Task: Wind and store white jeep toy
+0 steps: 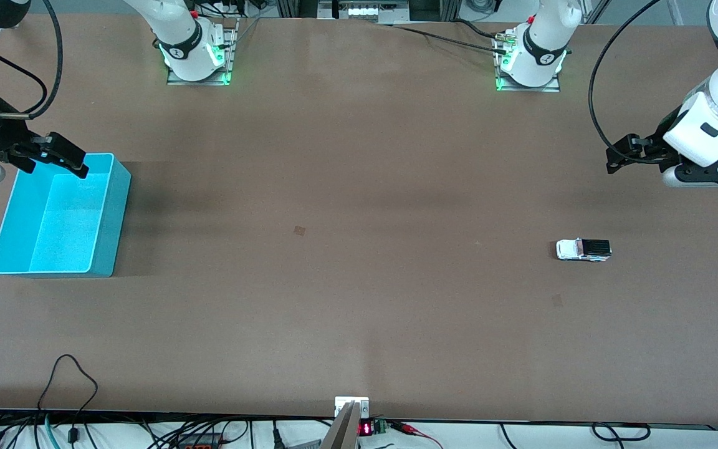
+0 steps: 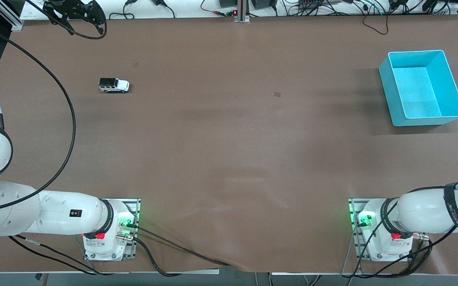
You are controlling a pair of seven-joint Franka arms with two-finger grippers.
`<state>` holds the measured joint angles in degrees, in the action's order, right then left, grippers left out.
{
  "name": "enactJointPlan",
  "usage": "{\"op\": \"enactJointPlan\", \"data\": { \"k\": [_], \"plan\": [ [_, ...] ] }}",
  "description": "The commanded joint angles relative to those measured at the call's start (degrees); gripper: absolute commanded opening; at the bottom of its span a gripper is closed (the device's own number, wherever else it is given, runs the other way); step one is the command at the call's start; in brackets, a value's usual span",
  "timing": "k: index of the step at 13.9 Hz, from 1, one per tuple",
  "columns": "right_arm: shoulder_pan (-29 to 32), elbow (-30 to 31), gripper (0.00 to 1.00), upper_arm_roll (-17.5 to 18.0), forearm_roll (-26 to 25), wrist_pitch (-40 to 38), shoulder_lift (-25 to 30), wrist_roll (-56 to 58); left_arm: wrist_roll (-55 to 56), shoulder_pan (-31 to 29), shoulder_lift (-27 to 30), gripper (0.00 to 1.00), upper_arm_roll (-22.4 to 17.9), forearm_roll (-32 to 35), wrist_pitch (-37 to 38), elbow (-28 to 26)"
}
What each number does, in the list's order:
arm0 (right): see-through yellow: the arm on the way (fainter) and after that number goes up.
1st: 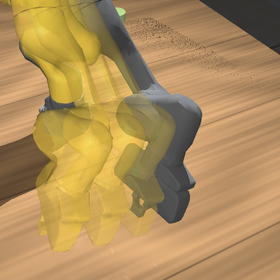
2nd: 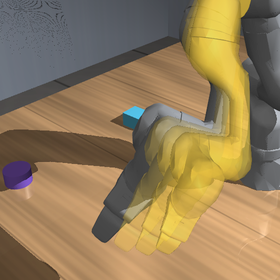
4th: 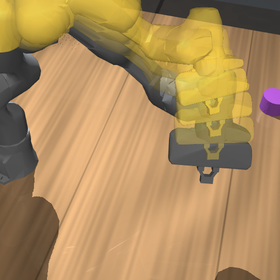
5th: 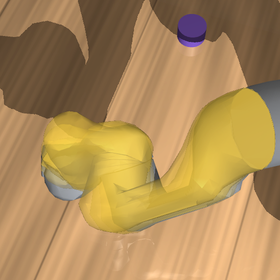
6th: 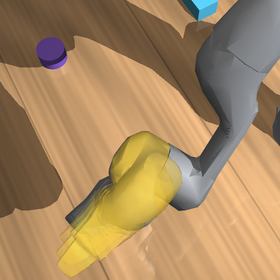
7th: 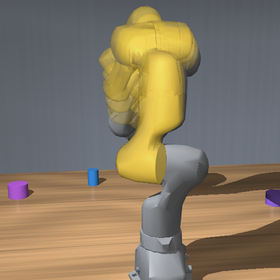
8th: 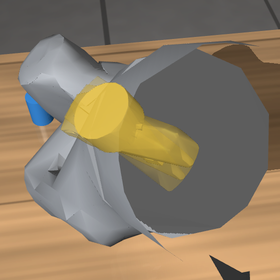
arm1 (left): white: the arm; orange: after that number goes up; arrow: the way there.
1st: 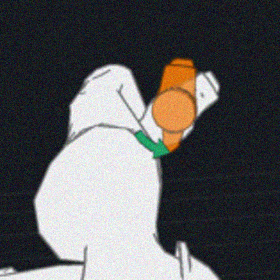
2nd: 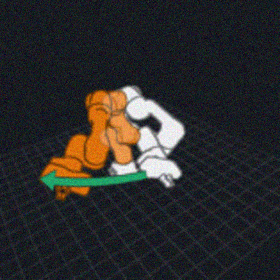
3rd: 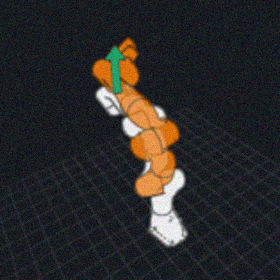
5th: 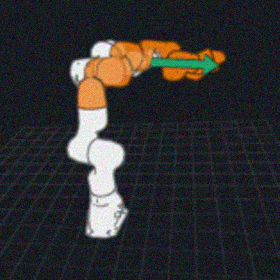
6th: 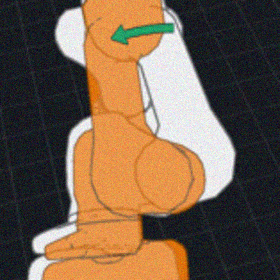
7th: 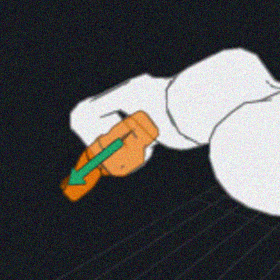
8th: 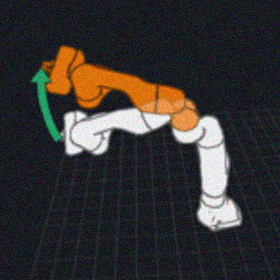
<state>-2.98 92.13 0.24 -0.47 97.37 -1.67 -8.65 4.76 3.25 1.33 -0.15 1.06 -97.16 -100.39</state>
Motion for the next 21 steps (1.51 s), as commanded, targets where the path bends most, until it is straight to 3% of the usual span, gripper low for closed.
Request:
{"op": "enactJointPlan", "data": {
  "k": [1, 7, 16, 21],
  "plan": [
    [1.05, -0.72, 1.0, 0.64, 0.91, -1.12, 0.26, 0.82, -0.37, 0.44, 0.96, 1.0, -0.29, 1.05, -0.31, -0.42],
    [1.05, -0.72, 1.0, 0.55, 0.74, -1.13, 0.27, 1.0, -0.54, 0.18, 0.17, 1.0, -0.38, 1.14, 0.74, 0.37],
    [1.05, -0.72, 1.0, 0.55, 0.74, -1.21, 0.35, 1.0, -0.36, 0.27, -0.71, 1.0, -0.38, 0.96, 8.74, 2.04],
    [1.05, -0.72, 1.0, 0.55, 0.74, -1.21, 0.35, 1.0, -7.63, 0.44, -1.59, 1.0, -0.37, 0.96, 9.97, 2.13]
  ]
}}
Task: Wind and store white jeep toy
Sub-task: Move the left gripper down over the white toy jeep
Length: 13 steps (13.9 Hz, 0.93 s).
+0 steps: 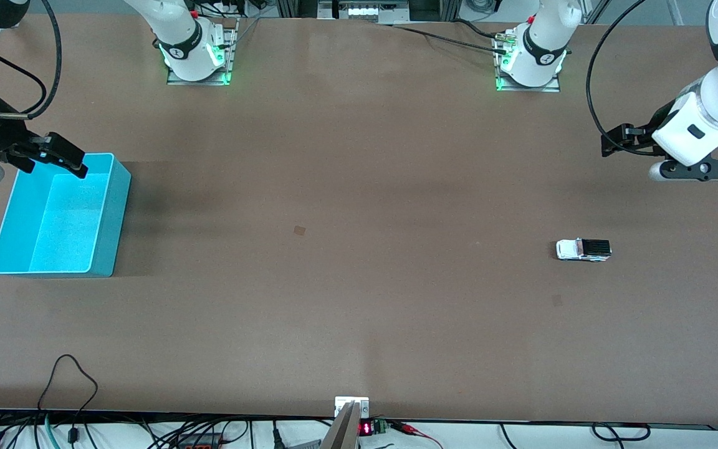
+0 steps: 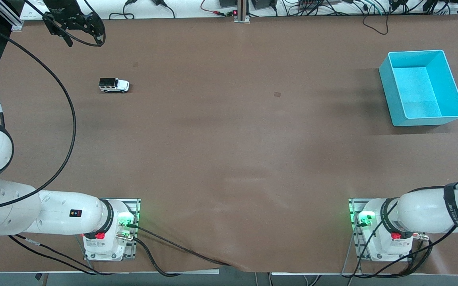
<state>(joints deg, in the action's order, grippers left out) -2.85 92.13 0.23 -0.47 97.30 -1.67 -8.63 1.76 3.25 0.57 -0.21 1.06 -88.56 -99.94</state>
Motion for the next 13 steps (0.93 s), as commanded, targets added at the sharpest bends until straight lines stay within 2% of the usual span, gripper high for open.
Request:
{"op": "enactJointPlan", "data": {
  "k": [1, 8, 10, 13],
  "plan": [
    [0.92, -0.72, 1.0, 0.56, 0.74, -1.23, 0.35, 0.99, -8.05, 0.18, -1.27, 1.0, -0.32, 0.87, 1.46, 1.59],
    [0.92, -0.72, 1.0, 0.56, 0.74, -1.23, 0.35, 0.99, -30.81, -2.63, -3.55, 1.0, -0.58, 1.31, 2.09, -0.25],
    [0.92, -0.72, 1.0, 0.56, 0.74, -1.32, 0.35, 0.99, -39.5, -3.95, -4.26, 1.0, -0.58, 2.71, -1.68, -2.09],
    [0.92, -0.72, 1.0, 0.56, 0.74, -1.32, 0.35, 0.99, -50.42, -5.0, -4.26, 1.0, -0.58, 4.82, -12.73, -8.76]
  ]
}}
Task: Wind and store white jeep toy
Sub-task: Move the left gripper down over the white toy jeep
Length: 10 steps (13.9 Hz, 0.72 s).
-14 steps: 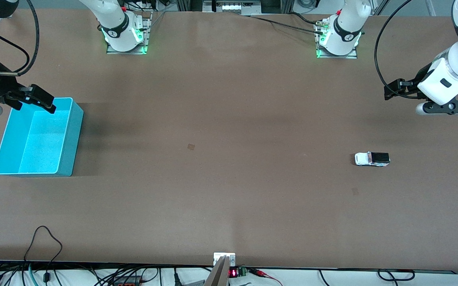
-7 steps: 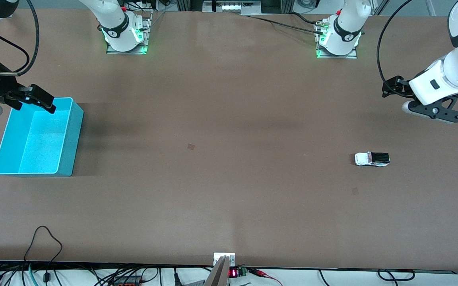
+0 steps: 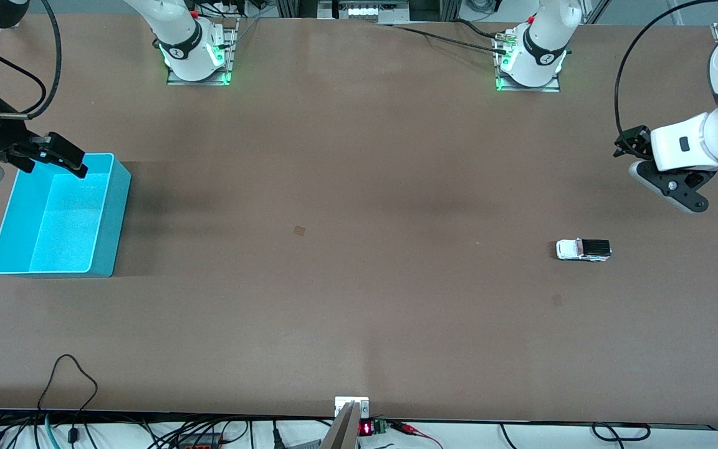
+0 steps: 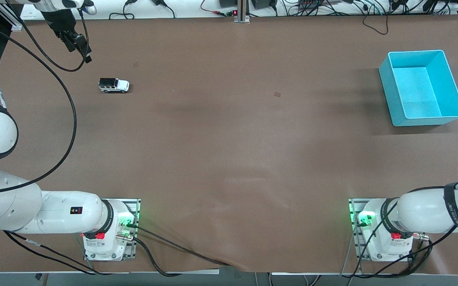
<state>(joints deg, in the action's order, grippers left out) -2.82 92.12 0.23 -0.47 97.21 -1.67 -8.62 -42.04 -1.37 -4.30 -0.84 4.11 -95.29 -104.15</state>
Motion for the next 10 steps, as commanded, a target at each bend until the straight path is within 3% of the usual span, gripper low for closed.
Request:
{"op": "enactJointPlan", "data": {
  "k": [1, 3, 10],
  "plan": [
    [0.89, -0.71, 1.0, 0.56, 0.74, -1.23, 0.35, 1.06, -10.22, -0.65, 0.61, 1.0, 0.05, 1.77, -11.01, -7.61],
    [0.89, -0.71, 1.0, 0.56, 0.74, -1.23, 0.35, 1.07, -17.87, -1.7, -0.62, 1.0, 0.05, 1.77, -19.55, -12.02],
    [0.89, -0.71, 1.0, 0.56, 0.74, -1.23, 0.35, 0.98, -39.86, -4.52, -13.0, 1.0, 0.05, 1.77, -35.99, -12.65]
  ]
}}
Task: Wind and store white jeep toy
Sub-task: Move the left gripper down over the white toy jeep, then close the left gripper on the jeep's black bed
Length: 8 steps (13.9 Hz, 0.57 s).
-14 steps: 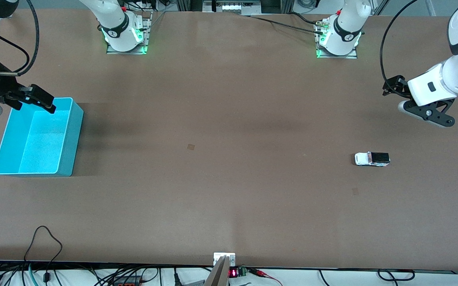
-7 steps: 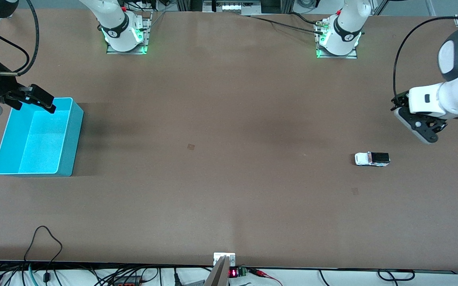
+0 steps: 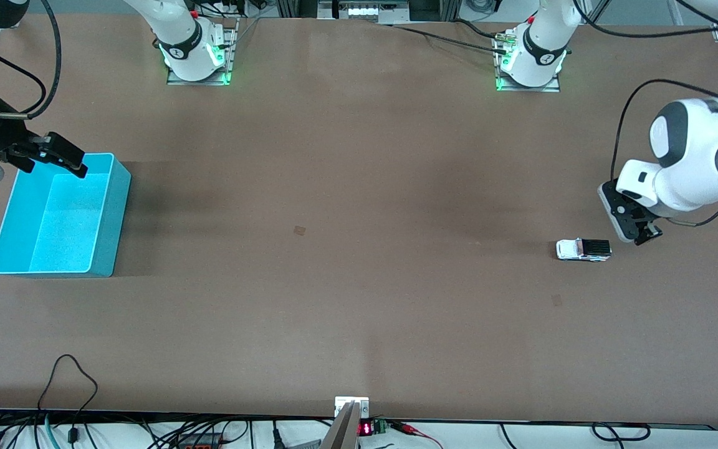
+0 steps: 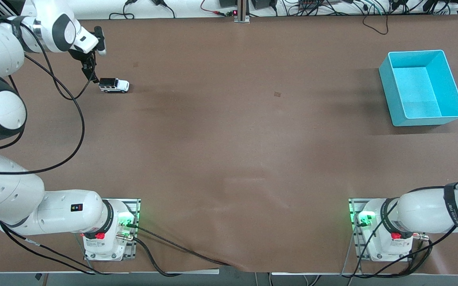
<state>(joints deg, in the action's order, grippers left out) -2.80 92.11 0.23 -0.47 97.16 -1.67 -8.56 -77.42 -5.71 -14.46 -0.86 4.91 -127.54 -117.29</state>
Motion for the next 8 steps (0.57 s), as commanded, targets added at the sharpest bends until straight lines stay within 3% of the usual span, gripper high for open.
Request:
{"op": "enactJointPlan", "data": {
  "k": [1, 8],
  "plan": [
    [0.87, -0.7, 1.0, 0.48, 0.74, -1.19, 0.35, 0.91, -5.71, -0.27, -4.07, 1.0, 0.07, 0.98, -6.3, 0.31],
    [0.87, -0.7, 1.0, 0.56, 0.74, -1.19, 0.35, 0.91, -9.07, -0.01, -8.65, 1.0, 0.07, 0.98, -18.97, -3.03]
  ]
}}
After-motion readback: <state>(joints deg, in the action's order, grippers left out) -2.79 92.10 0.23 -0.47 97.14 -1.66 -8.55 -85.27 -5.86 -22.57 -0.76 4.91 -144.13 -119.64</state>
